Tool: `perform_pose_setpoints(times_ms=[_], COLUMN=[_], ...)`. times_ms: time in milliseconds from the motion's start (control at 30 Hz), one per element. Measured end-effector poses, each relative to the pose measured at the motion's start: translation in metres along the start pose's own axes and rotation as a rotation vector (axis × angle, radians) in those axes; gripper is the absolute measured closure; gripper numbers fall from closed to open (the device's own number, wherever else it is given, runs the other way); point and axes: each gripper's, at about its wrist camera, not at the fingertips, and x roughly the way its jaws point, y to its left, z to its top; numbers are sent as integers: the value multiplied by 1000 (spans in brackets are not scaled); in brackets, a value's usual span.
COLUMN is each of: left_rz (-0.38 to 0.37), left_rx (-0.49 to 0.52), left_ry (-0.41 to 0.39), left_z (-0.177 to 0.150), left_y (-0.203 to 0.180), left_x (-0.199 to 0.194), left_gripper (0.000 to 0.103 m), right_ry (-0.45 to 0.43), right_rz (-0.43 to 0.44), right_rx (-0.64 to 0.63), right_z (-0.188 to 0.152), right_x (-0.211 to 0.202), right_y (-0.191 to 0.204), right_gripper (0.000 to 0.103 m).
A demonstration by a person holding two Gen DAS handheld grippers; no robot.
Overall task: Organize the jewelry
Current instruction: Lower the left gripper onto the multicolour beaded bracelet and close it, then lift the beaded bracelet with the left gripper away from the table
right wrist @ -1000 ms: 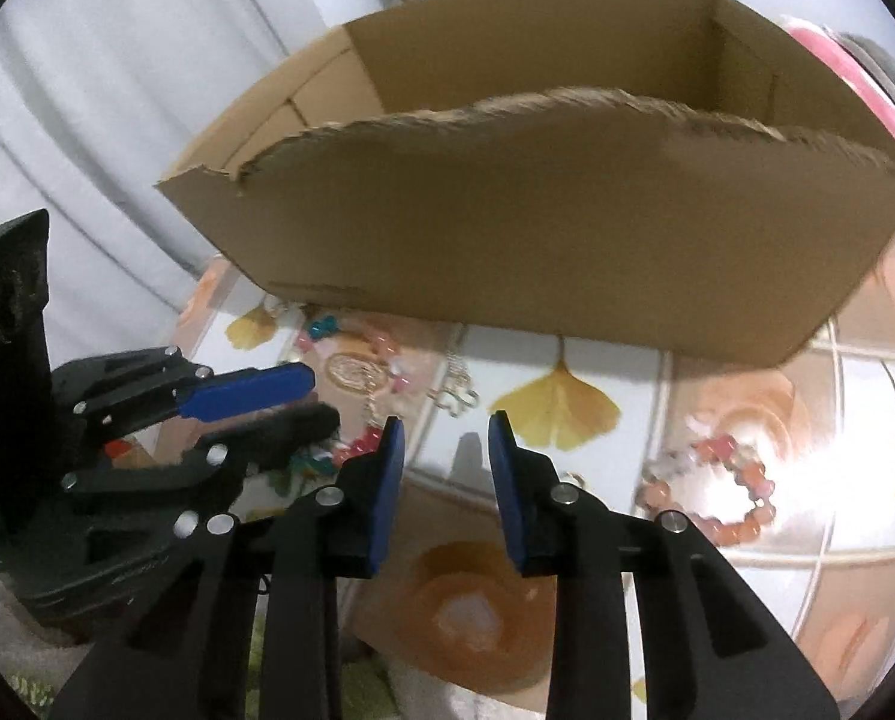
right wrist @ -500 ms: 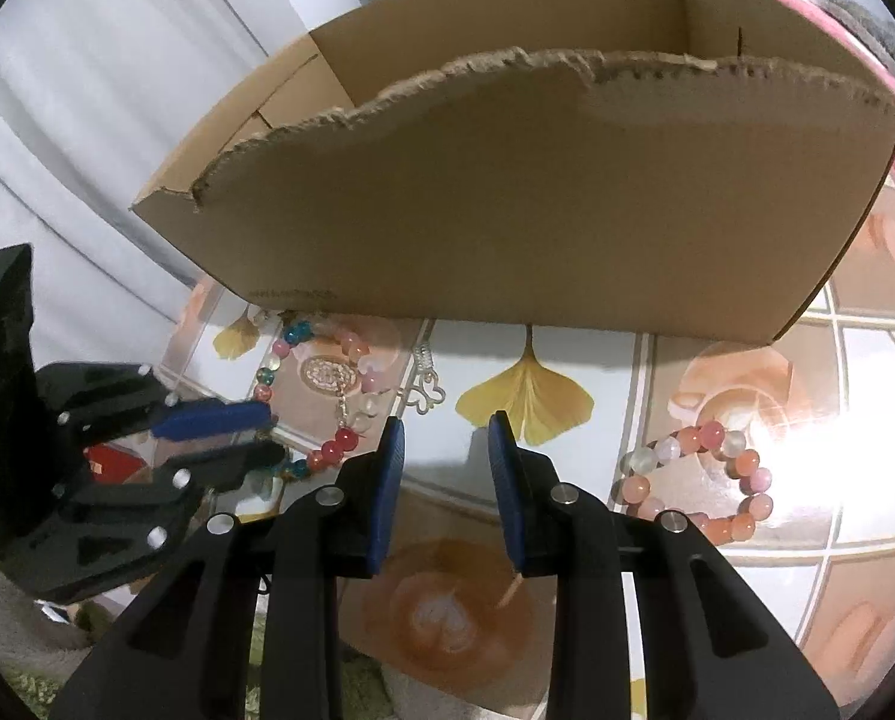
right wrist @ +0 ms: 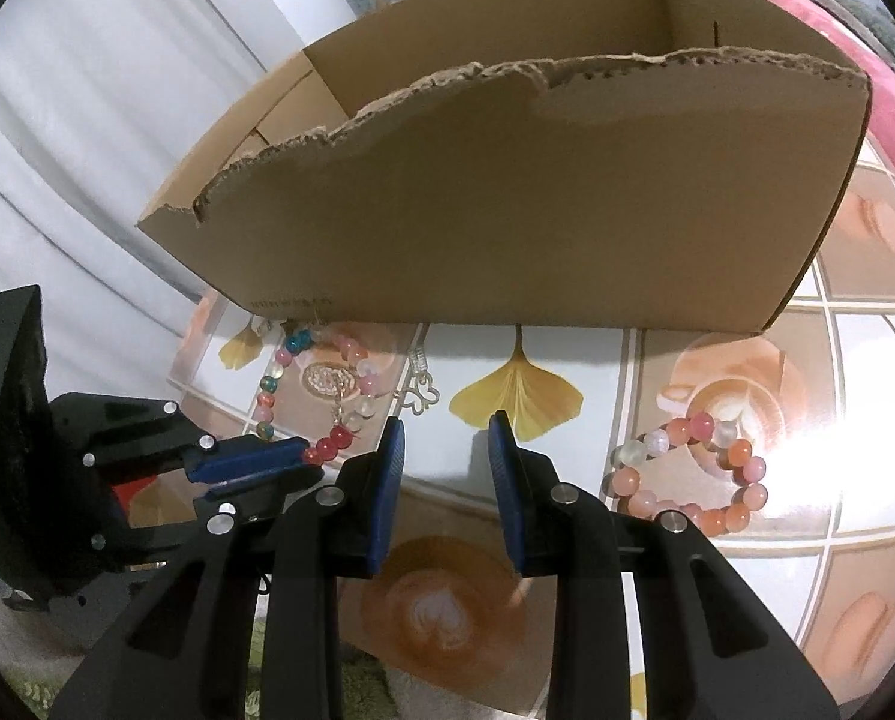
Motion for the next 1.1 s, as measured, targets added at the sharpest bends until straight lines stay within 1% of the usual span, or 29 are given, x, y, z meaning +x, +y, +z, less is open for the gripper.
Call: perform_pose_setpoints(times_ms=[133,233,333,433,600,700,800,967,1100], left_rz=[-46,-56,-85,-95,-130,-173,-217,-231,-249], left_rx=[-61,-105,-169,-212,-296,-360,-418,-496,-593], left_ry=[-110,-151,-188,-223,-323,-364,-377,-355,-328], left_z=[13,20,23,23,21,16,9,-8,-28], left_y=[10,19,32,38,61,77,86,95,108], left_x=[-28,-37,-44,-50,-86,-103,-110,-111,-104], left_gripper=[94,94,94,95,95,95,95,95,95], right_ry=[-6,-7,-11,-13,-12,-9,-5,-7,-1], right_rz=[5,10,11,12,12,16,18,18,18], right_rx=[4,10,14,17,19,20,15,7,9], right_z=[-1,-1,-2,-3,-4,-3,-2,-1,0], right_x=[-2,-3,-4,-6,-7,-6,-3,-3,-1], right_y=[-2,-4,-7,-9,-10,-10,-8,-5,-5], right_gripper=[74,74,74,74,74,74,74,74,74])
